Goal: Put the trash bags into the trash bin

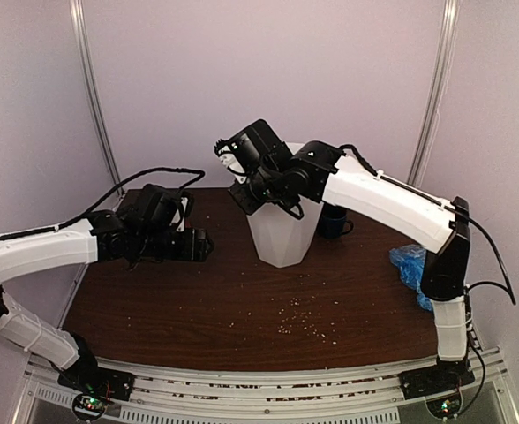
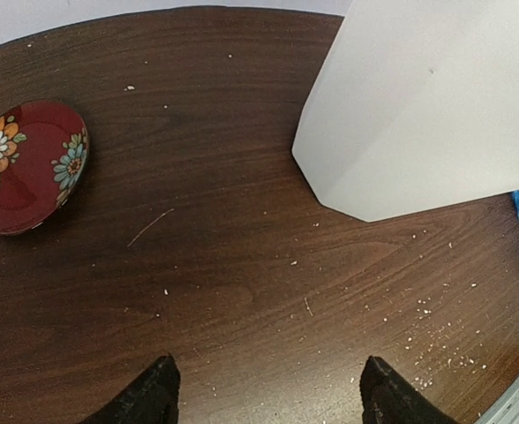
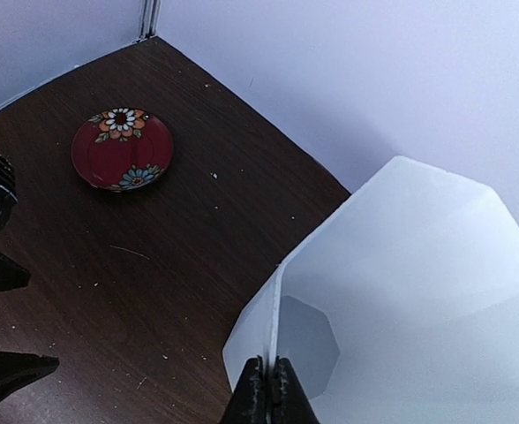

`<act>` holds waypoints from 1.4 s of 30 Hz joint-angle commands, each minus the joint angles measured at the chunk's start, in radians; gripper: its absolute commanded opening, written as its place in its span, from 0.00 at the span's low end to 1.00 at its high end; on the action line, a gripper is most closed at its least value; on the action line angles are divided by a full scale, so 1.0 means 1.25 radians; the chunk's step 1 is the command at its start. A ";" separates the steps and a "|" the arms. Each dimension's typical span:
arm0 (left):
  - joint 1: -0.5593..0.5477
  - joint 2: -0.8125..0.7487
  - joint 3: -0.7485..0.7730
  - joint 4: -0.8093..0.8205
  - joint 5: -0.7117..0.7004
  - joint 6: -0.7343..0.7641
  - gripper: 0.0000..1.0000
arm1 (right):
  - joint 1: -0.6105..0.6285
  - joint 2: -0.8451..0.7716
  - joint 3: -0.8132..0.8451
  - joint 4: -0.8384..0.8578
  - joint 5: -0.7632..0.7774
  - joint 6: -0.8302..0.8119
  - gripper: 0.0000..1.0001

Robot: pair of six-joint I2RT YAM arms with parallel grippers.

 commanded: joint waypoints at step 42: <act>-0.014 0.013 0.020 0.113 0.129 0.128 0.72 | -0.356 -0.831 -1.025 -0.003 -0.010 0.720 0.61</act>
